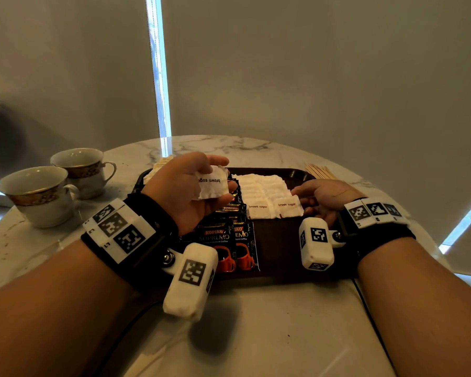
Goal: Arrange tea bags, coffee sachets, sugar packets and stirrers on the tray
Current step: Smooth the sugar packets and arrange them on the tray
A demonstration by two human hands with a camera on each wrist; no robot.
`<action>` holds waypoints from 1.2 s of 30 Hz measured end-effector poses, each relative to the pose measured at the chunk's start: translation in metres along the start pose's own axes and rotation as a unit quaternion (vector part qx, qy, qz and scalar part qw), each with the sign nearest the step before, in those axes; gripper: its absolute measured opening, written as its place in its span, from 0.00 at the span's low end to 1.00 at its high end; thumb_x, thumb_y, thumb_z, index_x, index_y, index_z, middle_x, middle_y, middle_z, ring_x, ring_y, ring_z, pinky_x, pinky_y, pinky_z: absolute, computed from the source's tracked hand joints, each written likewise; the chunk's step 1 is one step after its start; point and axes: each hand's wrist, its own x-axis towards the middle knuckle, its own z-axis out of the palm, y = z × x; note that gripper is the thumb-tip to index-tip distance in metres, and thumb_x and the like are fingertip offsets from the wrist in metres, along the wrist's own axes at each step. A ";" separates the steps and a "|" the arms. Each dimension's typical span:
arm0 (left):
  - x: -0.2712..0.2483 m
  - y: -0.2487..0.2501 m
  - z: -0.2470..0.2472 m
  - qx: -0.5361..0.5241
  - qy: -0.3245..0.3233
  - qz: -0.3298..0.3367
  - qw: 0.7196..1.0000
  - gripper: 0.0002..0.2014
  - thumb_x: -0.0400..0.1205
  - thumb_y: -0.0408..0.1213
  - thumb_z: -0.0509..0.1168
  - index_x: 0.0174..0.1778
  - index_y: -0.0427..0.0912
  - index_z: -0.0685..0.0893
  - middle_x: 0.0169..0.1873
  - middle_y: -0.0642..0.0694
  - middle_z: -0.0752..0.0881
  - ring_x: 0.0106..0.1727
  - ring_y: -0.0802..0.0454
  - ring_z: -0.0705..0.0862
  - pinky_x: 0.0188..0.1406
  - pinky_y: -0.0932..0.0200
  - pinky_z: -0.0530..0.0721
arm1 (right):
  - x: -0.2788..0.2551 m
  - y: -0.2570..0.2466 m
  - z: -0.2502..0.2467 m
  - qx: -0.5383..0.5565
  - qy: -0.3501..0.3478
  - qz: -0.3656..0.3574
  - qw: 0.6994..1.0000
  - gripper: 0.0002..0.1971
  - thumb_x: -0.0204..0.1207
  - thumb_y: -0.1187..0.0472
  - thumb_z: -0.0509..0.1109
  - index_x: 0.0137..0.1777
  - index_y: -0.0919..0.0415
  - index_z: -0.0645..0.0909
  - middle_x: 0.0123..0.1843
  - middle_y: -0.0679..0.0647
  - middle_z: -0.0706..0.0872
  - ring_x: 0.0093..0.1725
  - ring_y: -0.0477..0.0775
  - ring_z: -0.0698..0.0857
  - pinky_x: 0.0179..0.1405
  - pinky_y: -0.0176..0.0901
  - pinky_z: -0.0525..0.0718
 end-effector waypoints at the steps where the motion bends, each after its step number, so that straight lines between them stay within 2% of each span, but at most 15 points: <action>1: 0.000 0.000 0.000 -0.001 -0.003 -0.002 1.000 0.16 0.81 0.28 0.53 0.53 0.35 0.87 0.52 0.36 0.83 0.47 0.39 0.87 0.28 0.56 0.87 | 0.000 0.000 0.000 0.004 0.002 -0.001 1.000 0.10 0.78 0.55 0.71 0.52 0.61 0.85 0.37 0.57 0.91 0.27 0.50 0.75 0.31 0.40 0.65; 5: -0.001 -0.001 0.001 -0.012 -0.015 -0.013 1.000 0.20 0.81 0.26 0.49 0.56 0.35 0.86 0.58 0.32 0.82 0.49 0.36 0.89 0.37 0.50 0.90 | -0.002 -0.001 0.000 0.024 0.014 0.003 1.000 0.12 0.75 0.53 0.72 0.53 0.60 0.84 0.36 0.55 0.84 0.27 0.49 0.72 0.30 0.40 0.64; 8: 0.000 -0.001 0.002 -0.023 -0.019 -0.019 0.999 0.19 0.83 0.25 0.50 0.59 0.36 0.85 0.64 0.30 0.81 0.53 0.33 0.91 0.46 0.46 0.91 | -0.009 -0.003 0.002 0.059 0.043 -0.025 0.997 0.12 0.76 0.55 0.74 0.55 0.61 0.86 0.38 0.54 0.81 0.27 0.48 0.73 0.19 0.38 0.68; 10: 0.000 -0.002 0.002 -0.027 -0.025 -0.021 0.999 0.18 0.84 0.24 0.51 0.60 0.37 0.85 0.66 0.31 0.80 0.54 0.33 0.91 0.48 0.44 0.91 | -0.015 -0.006 0.005 0.090 0.041 -0.062 0.993 0.11 0.77 0.57 0.73 0.55 0.61 0.85 0.40 0.54 0.81 0.26 0.47 0.73 0.13 0.36 0.67; 14: 0.001 -0.003 0.001 -0.030 -0.050 -0.027 0.998 0.16 0.84 0.24 0.56 0.65 0.37 0.82 0.59 0.31 0.85 0.48 0.35 0.92 0.48 0.41 0.91 | -0.035 -0.016 0.019 0.161 -0.023 -0.125 0.979 0.09 0.79 0.56 0.73 0.53 0.61 0.83 0.37 0.53 0.81 0.24 0.46 0.72 0.12 0.35 0.63; 16: 0.001 -0.004 0.001 -0.024 -0.053 -0.024 0.998 0.16 0.85 0.25 0.58 0.67 0.36 0.82 0.56 0.33 0.87 0.44 0.38 0.93 0.43 0.44 0.93 | -0.050 -0.019 0.030 0.167 -0.069 -0.153 0.972 0.13 0.79 0.55 0.73 0.57 0.62 0.83 0.37 0.52 0.81 0.25 0.46 0.72 0.14 0.34 0.63; 18: 0.001 -0.004 0.001 -0.017 -0.045 -0.015 0.999 0.13 0.85 0.25 0.61 0.64 0.37 0.83 0.54 0.35 0.88 0.41 0.40 0.93 0.36 0.49 0.93 | -0.065 -0.020 0.043 0.160 -0.110 -0.181 0.964 0.16 0.79 0.54 0.73 0.60 0.63 0.82 0.37 0.52 0.81 0.27 0.46 0.73 0.16 0.34 0.62; 22: 0.001 -0.004 0.002 -0.008 -0.028 -0.004 1.000 0.09 0.84 0.26 0.65 0.57 0.39 0.84 0.48 0.37 0.90 0.40 0.42 0.92 0.32 0.54 0.91 | -0.083 -0.019 0.062 0.136 -0.168 -0.220 0.951 0.20 0.63 0.53 0.78 0.52 0.62 0.82 0.36 0.52 0.84 0.28 0.47 0.76 0.19 0.36 0.65; 24: 0.001 -0.005 0.002 0.000 -0.026 -0.002 1.000 0.08 0.83 0.27 0.67 0.56 0.40 0.84 0.45 0.39 0.90 0.40 0.43 0.91 0.31 0.55 0.90 | -0.084 -0.019 0.067 0.127 -0.169 -0.226 0.951 0.21 0.60 0.53 0.79 0.51 0.62 0.83 0.37 0.54 0.86 0.28 0.48 0.77 0.20 0.36 0.66; 28: 0.002 -0.005 0.000 0.010 -0.028 0.008 1.000 0.14 0.75 0.30 0.72 0.56 0.40 0.83 0.47 0.38 0.90 0.40 0.45 0.91 0.31 0.57 0.90 | -0.086 -0.018 0.071 0.121 -0.151 -0.233 0.953 0.12 0.70 0.60 0.79 0.50 0.63 0.82 0.35 0.54 0.87 0.28 0.48 0.77 0.21 0.37 0.67; 31: 0.003 -0.006 0.000 0.006 -0.026 0.014 1.000 0.10 0.79 0.29 0.71 0.55 0.39 0.82 0.45 0.38 0.90 0.36 0.47 0.91 0.28 0.59 0.88 | -0.086 -0.018 0.072 0.122 -0.145 -0.242 0.952 0.14 0.63 0.58 0.80 0.46 0.61 0.82 0.33 0.52 0.87 0.28 0.48 0.77 0.23 0.38 0.66; 33: 0.004 -0.006 0.000 0.003 -0.031 0.016 0.999 0.10 0.79 0.28 0.71 0.54 0.39 0.81 0.44 0.38 0.90 0.36 0.47 0.91 0.29 0.59 0.88 | -0.086 -0.018 0.072 0.123 -0.143 -0.243 0.952 0.10 0.69 0.61 0.79 0.45 0.61 0.82 0.34 0.53 0.87 0.28 0.49 0.77 0.23 0.38 0.66; 36: 0.005 -0.007 -0.001 -0.009 -0.054 0.018 0.998 0.14 0.71 0.31 0.74 0.49 0.40 0.79 0.43 0.39 0.89 0.39 0.46 0.91 0.31 0.58 0.89 | -0.086 -0.018 0.072 0.132 -0.137 -0.239 0.952 0.05 0.75 0.64 0.76 0.44 0.61 0.82 0.34 0.53 0.87 0.29 0.50 0.77 0.23 0.39 0.67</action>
